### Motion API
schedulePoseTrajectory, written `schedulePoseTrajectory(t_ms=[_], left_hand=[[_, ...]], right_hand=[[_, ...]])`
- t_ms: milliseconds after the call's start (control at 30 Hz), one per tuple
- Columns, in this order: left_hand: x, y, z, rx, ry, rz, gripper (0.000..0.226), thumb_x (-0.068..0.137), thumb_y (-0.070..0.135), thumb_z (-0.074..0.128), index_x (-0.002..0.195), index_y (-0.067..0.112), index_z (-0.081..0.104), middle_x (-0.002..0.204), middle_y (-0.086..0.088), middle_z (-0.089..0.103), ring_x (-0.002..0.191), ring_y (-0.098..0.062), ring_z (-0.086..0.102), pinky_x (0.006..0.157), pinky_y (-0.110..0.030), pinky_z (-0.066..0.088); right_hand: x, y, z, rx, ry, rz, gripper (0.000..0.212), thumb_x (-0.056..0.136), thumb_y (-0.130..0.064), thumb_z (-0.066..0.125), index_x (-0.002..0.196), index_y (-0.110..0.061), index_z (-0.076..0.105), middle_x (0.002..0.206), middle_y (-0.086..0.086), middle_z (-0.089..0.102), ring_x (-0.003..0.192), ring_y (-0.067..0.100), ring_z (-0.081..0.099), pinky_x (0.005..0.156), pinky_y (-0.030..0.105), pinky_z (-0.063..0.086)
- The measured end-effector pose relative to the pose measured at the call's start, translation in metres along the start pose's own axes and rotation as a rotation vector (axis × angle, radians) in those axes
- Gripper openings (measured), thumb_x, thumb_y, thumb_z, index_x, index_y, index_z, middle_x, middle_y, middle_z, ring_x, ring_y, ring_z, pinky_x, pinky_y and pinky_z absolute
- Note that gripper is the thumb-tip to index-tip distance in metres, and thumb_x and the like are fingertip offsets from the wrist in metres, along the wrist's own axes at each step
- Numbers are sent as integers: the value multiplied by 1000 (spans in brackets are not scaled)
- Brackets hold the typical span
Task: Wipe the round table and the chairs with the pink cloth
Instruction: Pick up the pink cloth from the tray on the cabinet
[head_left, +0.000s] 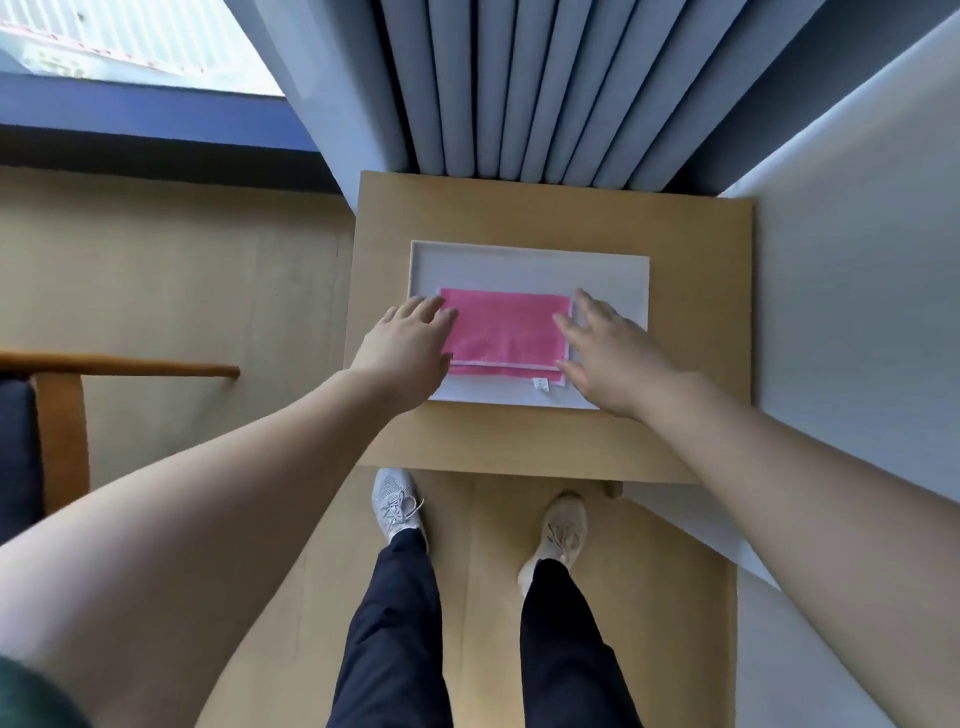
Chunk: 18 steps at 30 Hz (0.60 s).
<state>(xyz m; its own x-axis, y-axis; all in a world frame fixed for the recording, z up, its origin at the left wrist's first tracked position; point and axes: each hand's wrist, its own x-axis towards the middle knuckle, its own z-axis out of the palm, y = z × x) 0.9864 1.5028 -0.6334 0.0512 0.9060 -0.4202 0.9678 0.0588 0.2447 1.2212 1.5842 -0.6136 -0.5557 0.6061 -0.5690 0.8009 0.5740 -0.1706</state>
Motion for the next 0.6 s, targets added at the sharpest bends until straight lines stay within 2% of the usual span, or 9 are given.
schedulePoseTrajectory(t_ms=[100,200,333,500,600], left_hand=[[31,-11,26,27,-8,12,64,96,30,50,150,15,21,158,-12,15,146,-27,11,117,-38,10],[48,-15,46,68,-11,39,71,96,35,49,152,15,10,160,-13,7,147,-27,4,117,-36,3],[57,-17,61,67,7,51,76,94,34,54,152,13,10,159,-10,14,146,-25,9,118,-35,5],[62,-17,62,59,40,39,79,90,38,59,151,11,16,158,-12,17,145,-27,12,118,-37,6],[67,-18,59,85,72,43,83,85,43,64,149,11,22,147,-11,36,136,-30,28,113,-36,13]], right_hand=[[34,0,25,20,-29,30,62,101,-36,38,153,-18,10,159,15,-13,147,30,-4,119,44,9],[55,0,41,36,-12,38,61,102,-28,37,153,-19,6,159,14,-16,147,31,-7,119,43,4],[67,-2,54,1,-55,31,65,98,-15,45,153,-21,10,159,15,-12,147,32,-7,119,42,3],[72,-3,56,-9,25,40,59,94,-5,49,146,-15,25,159,20,-4,146,36,3,116,45,13],[76,-4,53,-33,80,38,50,90,-4,54,136,-11,37,155,20,14,141,35,15,110,44,23]])
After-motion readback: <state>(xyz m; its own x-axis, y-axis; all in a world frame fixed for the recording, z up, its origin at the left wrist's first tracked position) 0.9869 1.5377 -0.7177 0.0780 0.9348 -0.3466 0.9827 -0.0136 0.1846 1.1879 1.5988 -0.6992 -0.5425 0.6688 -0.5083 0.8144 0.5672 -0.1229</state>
